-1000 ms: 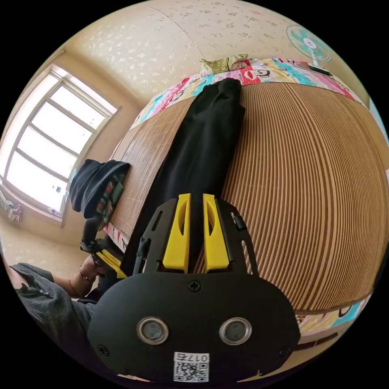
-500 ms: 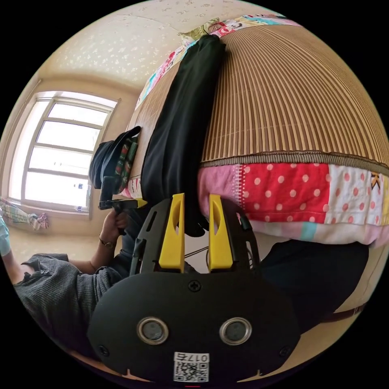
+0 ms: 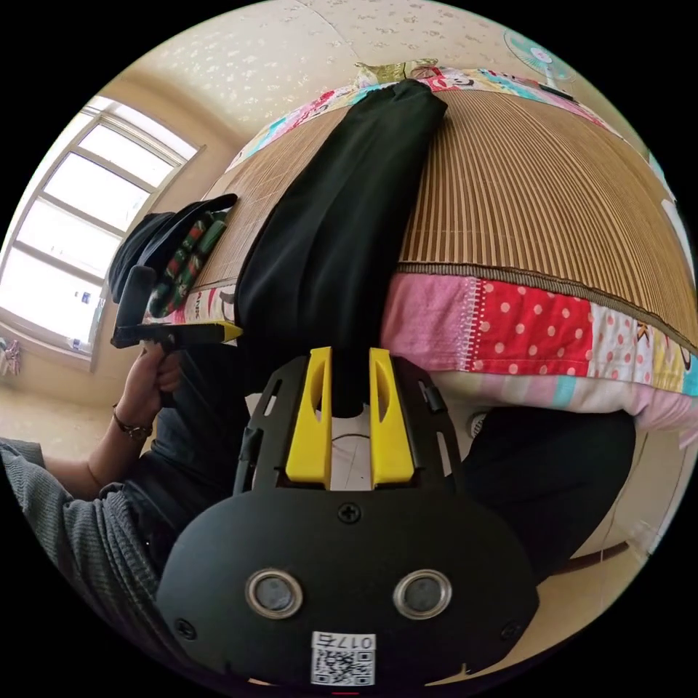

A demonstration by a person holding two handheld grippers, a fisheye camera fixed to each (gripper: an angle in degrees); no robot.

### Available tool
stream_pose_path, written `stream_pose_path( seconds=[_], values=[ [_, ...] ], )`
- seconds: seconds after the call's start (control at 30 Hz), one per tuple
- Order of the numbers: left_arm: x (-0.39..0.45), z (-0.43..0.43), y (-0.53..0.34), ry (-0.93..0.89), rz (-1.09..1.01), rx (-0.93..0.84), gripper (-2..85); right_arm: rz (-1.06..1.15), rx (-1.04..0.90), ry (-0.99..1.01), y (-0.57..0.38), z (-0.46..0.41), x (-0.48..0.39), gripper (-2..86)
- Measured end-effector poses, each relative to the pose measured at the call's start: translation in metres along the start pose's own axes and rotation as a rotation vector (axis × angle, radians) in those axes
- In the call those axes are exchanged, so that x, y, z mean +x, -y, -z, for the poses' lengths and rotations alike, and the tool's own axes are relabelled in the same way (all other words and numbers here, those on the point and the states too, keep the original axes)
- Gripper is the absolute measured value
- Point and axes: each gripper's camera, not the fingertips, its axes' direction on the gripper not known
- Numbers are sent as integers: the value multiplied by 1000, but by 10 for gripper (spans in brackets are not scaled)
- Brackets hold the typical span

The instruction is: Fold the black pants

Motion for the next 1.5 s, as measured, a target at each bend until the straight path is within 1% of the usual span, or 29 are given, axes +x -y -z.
stream_pose_path(
  seconds=[0.03, 0.1, 0.17, 0.27, 0.33, 0.4, 0.5, 0.57, 0.67, 0.77, 0.8, 0.83, 0.9, 0.93, 1.0, 1.03, 1.1, 1.17, 1.27, 1.3, 1.33, 1.4, 1.43, 1.47, 1.5],
  values=[
    [1, -1, -2, -4, 3, 0, -4, -1, -2, 1, 1, 0, 1, 56],
    [2, -2, -6, -43, -18, 5, -4, 7, 6, 126, 0, 11, 10, 38],
    [1, -1, -12, -82, -52, 20, -4, -14, 40, 192, -7, 24, 21, 32],
    [-3, -1, -22, -53, -69, 23, -3, -99, 72, 175, -22, 35, 51, 33],
    [-9, -2, -25, -70, -40, 27, 4, -139, 30, 224, -23, 31, 66, 39],
    [-12, 3, -26, -80, -26, 35, 15, -163, 4, 242, -26, 36, 79, 91],
    [-10, 19, -34, -78, -20, 108, 31, -160, -16, 287, -25, 45, 98, 150],
    [-9, 28, -39, -70, -19, 144, 38, -150, -47, 347, -18, 42, 110, 154],
    [-5, 35, -41, -73, -28, 167, 41, -119, -154, 392, -3, 28, 121, 139],
    [4, 42, -40, -106, -52, 184, 42, -89, -240, 476, 4, 17, 127, 71],
    [11, 47, -37, -123, -80, 199, 42, -45, -252, 521, 3, 20, 127, 49],
    [20, 54, -32, -135, -120, 207, 41, -24, -251, 550, 3, 23, 127, 45],
    [36, 64, -15, -155, -187, 194, 40, 83, -255, 712, -2, 42, 123, 30],
    [48, 71, 0, -170, -237, 184, 40, 107, -249, 757, -4, 49, 121, 26],
    [66, 80, 27, -159, -309, 181, 39, 215, -228, 902, -9, 82, 110, 19],
    [78, 83, 46, -135, -355, 164, 37, 246, -230, 929, -10, 90, 106, 17],
    [94, 78, 74, -87, -423, 120, 27, 390, -235, 1039, -15, 123, 80, 10],
    [102, 60, 97, -37, -475, 52, 2, 493, -214, 1134, -19, 149, 62, 8],
    [98, -1, 114, -37, -499, -194, -7, 623, -123, 1257, -15, 192, 42, 5],
    [96, -37, 107, -81, -518, -357, -9, 643, -69, 1280, -7, 207, 40, 5],
    [95, -62, 94, -108, -517, -437, -9, 639, -41, 1283, -1, 214, 41, 5],
    [92, -78, 75, -163, -523, -483, -10, 530, 47, 1208, 33, 224, 58, 7],
    [87, -82, 65, -238, -506, -488, -10, 495, 68, 1209, 43, 223, 65, 9],
    [82, -81, 62, -284, -484, -475, -10, 414, 121, 1222, 64, 219, 82, 12],
    [69, -75, 57, -367, -422, -427, -10, 318, 182, 1238, 84, 210, 100, 17]
  ],
)
